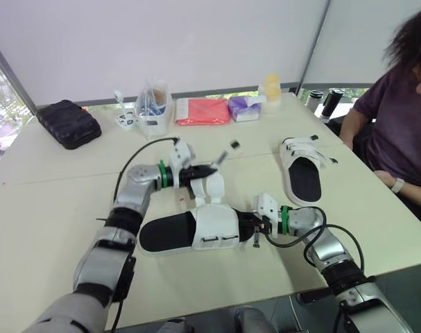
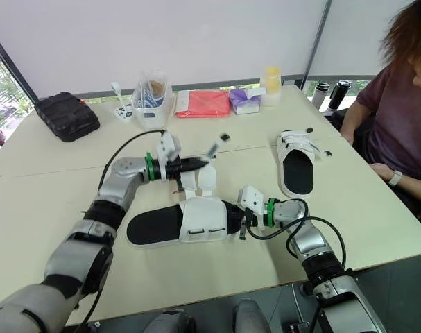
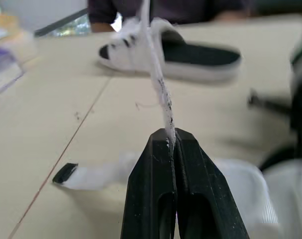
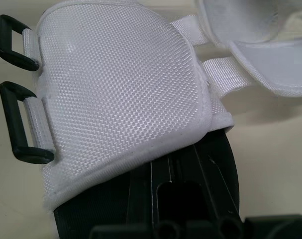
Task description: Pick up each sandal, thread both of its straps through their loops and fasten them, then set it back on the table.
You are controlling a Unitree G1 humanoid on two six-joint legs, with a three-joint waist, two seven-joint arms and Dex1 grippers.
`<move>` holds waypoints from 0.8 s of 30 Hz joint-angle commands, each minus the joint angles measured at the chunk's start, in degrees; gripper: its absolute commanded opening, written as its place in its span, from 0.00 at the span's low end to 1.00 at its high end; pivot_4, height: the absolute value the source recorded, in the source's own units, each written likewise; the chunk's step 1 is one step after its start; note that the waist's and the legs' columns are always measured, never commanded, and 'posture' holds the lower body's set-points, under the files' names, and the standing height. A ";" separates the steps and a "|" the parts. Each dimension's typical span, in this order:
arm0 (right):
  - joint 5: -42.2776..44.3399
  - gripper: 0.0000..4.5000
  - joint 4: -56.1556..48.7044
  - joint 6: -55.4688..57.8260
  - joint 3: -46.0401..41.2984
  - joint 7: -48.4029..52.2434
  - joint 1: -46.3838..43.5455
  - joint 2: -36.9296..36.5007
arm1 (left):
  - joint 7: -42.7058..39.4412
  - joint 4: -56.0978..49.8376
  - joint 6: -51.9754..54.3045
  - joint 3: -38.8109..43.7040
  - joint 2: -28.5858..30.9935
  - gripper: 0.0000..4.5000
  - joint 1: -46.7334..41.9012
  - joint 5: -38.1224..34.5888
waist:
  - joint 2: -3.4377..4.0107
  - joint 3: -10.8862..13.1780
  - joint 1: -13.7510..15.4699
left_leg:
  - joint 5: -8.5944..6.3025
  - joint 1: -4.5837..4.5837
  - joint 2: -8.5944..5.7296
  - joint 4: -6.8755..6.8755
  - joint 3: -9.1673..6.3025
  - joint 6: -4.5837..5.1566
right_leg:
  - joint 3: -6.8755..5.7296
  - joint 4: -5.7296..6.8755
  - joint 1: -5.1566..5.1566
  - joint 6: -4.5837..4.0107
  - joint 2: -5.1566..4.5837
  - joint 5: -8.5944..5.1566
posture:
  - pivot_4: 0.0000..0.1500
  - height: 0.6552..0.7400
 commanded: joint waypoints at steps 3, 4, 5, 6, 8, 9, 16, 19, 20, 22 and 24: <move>-3.92 0.00 4.81 0.43 2.18 -0.39 1.60 -0.84 | 12.62 1.85 -35.76 -1.03 5.77 0.01 -1.32 13.09 | 0.00 0.00 0.40 | 0.00 0.00 0.03 0.00 0.01 0.01 | -0.01 -0.02 0.00 -0.01 0.01 0.01 | 1.00 1.00; -4.01 0.00 5.14 0.19 2.17 -0.52 1.51 -0.81 | 17.47 3.39 -43.74 -1.10 7.41 0.01 -1.95 18.23 | 0.00 0.00 0.43 | 0.00 0.02 0.03 0.00 0.02 0.01 | -0.01 -0.04 0.02 -0.01 0.01 0.01 | 1.00 1.00; -4.05 0.00 5.47 -0.03 2.12 -0.64 1.42 -0.77 | 21.86 4.88 -50.37 -0.66 8.63 0.01 -2.62 22.50 | 0.00 0.00 0.49 | 0.00 0.02 0.04 0.00 0.03 0.01 | -0.01 -0.07 0.01 -0.02 0.01 0.01 | 1.00 1.00; -4.07 0.00 5.67 -0.18 2.09 -0.73 1.35 -0.75 | 25.91 5.88 -54.64 -0.20 9.49 0.01 -3.31 26.31 | 0.00 0.00 0.66 | 0.00 0.02 0.06 0.00 0.06 0.01 | -0.01 -0.08 0.01 -0.03 0.03 0.02 | 1.00 1.00; -4.07 0.00 6.04 -0.46 2.04 -0.74 1.24 -0.76 | 32.87 6.34 -61.66 1.29 10.72 0.01 -4.17 34.52 | 0.00 -0.01 1.11 | 0.00 0.04 0.10 0.00 0.10 0.01 | -0.01 -0.09 0.01 -0.06 0.06 0.04 | 1.00 1.00; -4.07 0.00 6.23 -0.59 2.03 -0.71 1.19 -0.79 | 36.57 5.75 -64.61 1.98 11.40 0.01 -4.36 39.33 | -0.02 -0.02 1.20 | 0.00 0.07 0.10 0.00 0.11 0.01 | -0.01 -0.08 0.05 -0.06 0.06 0.05 | 1.00 1.00; -4.32 0.00 7.30 -1.40 2.23 -0.54 0.72 -1.02 | 70.30 -5.16 -64.79 -4.36 17.09 0.01 -2.38 73.68 | -0.01 -0.03 1.33 | 0.01 0.22 0.15 -0.01 0.14 0.03 | -0.01 -0.04 0.19 -0.06 0.13 0.05 | 1.00 1.00; -4.35 0.00 7.43 -1.45 2.33 -0.55 0.58 -1.05 | 87.27 -6.26 -58.38 -12.29 20.40 0.07 -3.52 82.64 | -0.01 -0.03 1.33 | 0.00 0.35 0.15 -0.02 0.14 0.04 | -0.01 -0.02 0.33 -0.05 0.13 0.04 | 1.00 1.00; -4.35 0.00 7.46 -1.47 2.39 -0.56 0.56 -1.05 | 91.91 -5.94 -56.32 -14.84 21.39 0.13 -4.19 84.71 | -0.01 -0.03 1.34 | -0.01 0.46 0.15 -0.05 0.14 0.06 | -0.01 -0.02 0.43 -0.04 0.13 0.04 | 1.00 1.00; -4.34 0.00 7.65 -1.60 2.44 -0.57 0.54 -1.08 | 99.36 -4.76 -53.01 -19.24 22.93 0.30 -5.55 87.43 | -0.01 -0.03 1.34 | -0.02 0.61 0.16 -0.12 0.12 0.08 | -0.02 -0.02 0.58 0.00 0.14 0.01 | 1.00 1.00; -4.38 0.00 7.96 -1.80 2.44 -0.65 0.55 -1.09 | 105.00 -3.26 -50.76 -22.88 24.00 0.54 -6.86 88.70 | -0.02 -0.03 1.32 | -0.03 0.62 0.15 -0.13 0.11 0.09 | -0.03 -0.02 0.60 0.16 0.14 -0.09 | 1.00 1.00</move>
